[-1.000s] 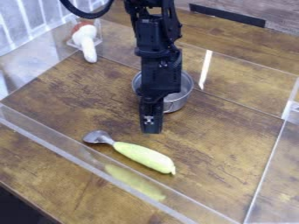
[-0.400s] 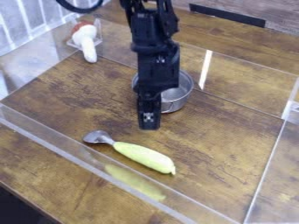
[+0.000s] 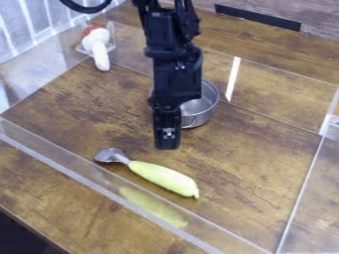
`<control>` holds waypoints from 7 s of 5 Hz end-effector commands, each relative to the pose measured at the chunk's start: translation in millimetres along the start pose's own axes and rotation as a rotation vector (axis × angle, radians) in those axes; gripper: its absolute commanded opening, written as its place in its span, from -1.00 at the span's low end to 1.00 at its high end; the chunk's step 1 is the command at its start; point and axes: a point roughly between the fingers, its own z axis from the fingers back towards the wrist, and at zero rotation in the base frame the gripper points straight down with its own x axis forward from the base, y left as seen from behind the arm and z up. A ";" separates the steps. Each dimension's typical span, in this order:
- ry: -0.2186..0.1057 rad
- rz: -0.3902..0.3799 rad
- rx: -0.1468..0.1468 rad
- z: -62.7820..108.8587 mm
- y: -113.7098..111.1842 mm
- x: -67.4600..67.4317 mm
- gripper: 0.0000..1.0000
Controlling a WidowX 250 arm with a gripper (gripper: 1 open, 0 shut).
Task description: Move the green spoon to the right
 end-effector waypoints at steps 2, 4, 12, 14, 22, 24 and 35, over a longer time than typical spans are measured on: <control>-0.031 0.016 0.032 22.5 -12.0 5.2 -1.00; -0.024 0.035 0.025 18.0 -14.7 6.6 -1.00; -0.035 0.047 -0.016 4.4 3.9 0.4 -1.00; -0.031 0.050 -0.027 4.6 3.9 2.1 -1.00; -0.015 0.073 -0.061 7.5 3.6 2.6 -1.00; -0.010 0.073 -0.068 6.8 4.9 2.0 -1.00; -0.031 0.110 -0.158 3.5 12.5 0.1 -1.00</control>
